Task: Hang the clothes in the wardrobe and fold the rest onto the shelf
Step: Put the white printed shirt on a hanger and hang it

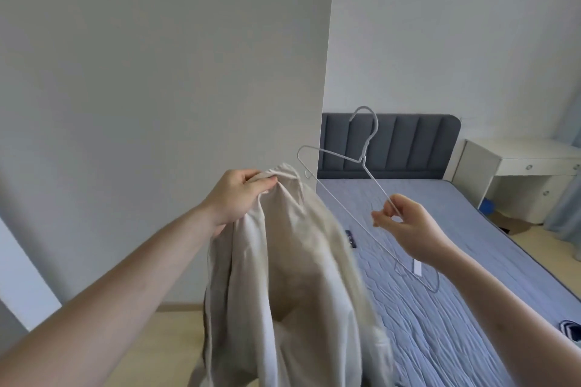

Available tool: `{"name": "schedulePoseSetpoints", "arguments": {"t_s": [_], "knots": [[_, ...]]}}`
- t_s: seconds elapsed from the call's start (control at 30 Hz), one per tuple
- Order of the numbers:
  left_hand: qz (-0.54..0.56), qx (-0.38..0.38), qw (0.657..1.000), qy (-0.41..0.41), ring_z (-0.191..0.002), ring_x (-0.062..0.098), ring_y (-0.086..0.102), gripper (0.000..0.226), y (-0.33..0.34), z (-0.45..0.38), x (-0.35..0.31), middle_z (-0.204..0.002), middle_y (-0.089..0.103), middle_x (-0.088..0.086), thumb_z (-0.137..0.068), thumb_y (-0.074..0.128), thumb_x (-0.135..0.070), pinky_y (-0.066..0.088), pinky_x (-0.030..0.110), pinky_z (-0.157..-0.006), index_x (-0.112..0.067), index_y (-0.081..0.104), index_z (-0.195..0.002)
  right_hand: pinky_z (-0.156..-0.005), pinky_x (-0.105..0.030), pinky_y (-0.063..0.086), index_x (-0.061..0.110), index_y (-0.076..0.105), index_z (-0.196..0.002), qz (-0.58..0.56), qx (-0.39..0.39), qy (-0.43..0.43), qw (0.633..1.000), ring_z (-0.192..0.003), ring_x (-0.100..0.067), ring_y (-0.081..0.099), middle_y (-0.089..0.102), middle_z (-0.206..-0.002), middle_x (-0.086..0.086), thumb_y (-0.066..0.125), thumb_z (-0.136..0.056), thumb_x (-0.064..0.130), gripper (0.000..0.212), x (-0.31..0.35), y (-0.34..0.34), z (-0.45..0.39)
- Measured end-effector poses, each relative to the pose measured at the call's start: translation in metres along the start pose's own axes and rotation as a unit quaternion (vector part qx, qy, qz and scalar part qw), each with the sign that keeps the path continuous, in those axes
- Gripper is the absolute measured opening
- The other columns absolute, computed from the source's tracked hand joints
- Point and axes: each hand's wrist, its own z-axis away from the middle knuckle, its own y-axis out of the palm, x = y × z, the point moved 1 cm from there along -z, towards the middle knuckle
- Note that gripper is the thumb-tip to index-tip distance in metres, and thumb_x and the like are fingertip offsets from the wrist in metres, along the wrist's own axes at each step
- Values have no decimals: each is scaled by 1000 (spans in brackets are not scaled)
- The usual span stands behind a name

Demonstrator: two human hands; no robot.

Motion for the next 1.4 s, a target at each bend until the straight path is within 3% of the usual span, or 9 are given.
{"name": "schedulePoseSetpoints", "arguments": {"t_s": [0.07, 0.13, 0.23, 0.4, 0.73, 0.97, 1.13, 1.3, 1.4], "knots": [[-2, -46, 999, -20, -74, 10, 52, 27, -2, -6, 6, -74, 58, -7, -93, 70, -30, 40, 27, -74, -7, 73, -81, -55, -30, 38, 13, 55, -75, -16, 7, -10, 1000, -51, -10, 45, 65, -65, 3, 63, -99, 36, 35, 2, -9, 4], [-9, -81, 996, -48, -73, 12, 50, 24, -6, -12, 15, -74, 54, -5, -90, 71, -29, 38, 27, -70, -8, 73, -79, -48, -26, 31, 19, 60, -70, -56, 29, -16, 998, -50, -14, 35, 50, -59, -6, 52, -98, 50, 42, 5, -16, 10], [-15, -120, 989, -80, -80, 15, 49, 33, -18, -18, 32, -83, 56, -1, -89, 72, -30, 38, 28, -71, 3, 73, -90, -48, -28, 31, 22, 62, -71, -64, 67, -37, 995, -52, -19, 37, 54, -60, -7, 45, -101, 48, 43, 6, -21, 19], [-43, -143, 983, -102, -82, 15, 44, 16, -42, -21, 49, -87, 50, -1, -87, 73, -34, 32, 32, -73, -21, 65, -84, -47, -25, 26, 23, 68, -75, -63, 101, -35, 992, -51, -18, 29, 39, -55, 1, 45, -95, 54, 44, 3, -20, 26], [-55, -195, 973, -111, -81, 15, 37, 16, -73, -25, 58, -84, 41, 2, -87, 71, -28, 26, 31, -72, -20, 58, -84, -49, -29, 27, 22, 71, -74, -45, 162, -33, 985, -52, -19, 31, 40, -56, 0, 46, -92, 57, 46, 8, -9, 25], [-92, -186, 977, -59, -61, 13, 22, 31, -77, -17, 44, -66, 23, -2, -87, 67, -21, 16, 34, -59, -16, 42, -68, -48, -25, 25, 22, 69, -72, -34, 194, -32, 980, -50, -15, 29, 41, -54, 6, 46, -96, 53, 45, 15, 19, 26], [-119, -154, 981, -1, -54, 10, 21, 48, -74, -10, 26, -57, 21, -10, -89, 65, -20, 16, 25, -50, -23, 29, -58, -50, -29, 24, 20, 67, -73, -60, 206, -40, 976, -52, -17, 29, 39, -57, 3, 47, -106, 34, 41, 15, 56, 28], [-116, -142, 980, 82, -57, 11, 24, 46, -69, -3, 1, -61, 24, -6, -91, 66, -24, 18, 23, -48, -15, 33, -60, -50, -19, 31, 27, 69, -84, -52, 191, -62, 978, -49, -6, 38, 54, -62, 6, 44, -109, 22, 36, 19, 98, 28], [-101, -135, 977, 127, -60, 12, 26, 46, -66, 2, -14, -63, 26, -2, -93, 67, -25, 20, 24, -50, -6, 36, -64, -53, -19, 30, 26, 69, -92, -74, 164, -51, 982, -53, -5, 37, 49, -64, 8, 42, -108, 16, 33, 21, 123, 31]]}}
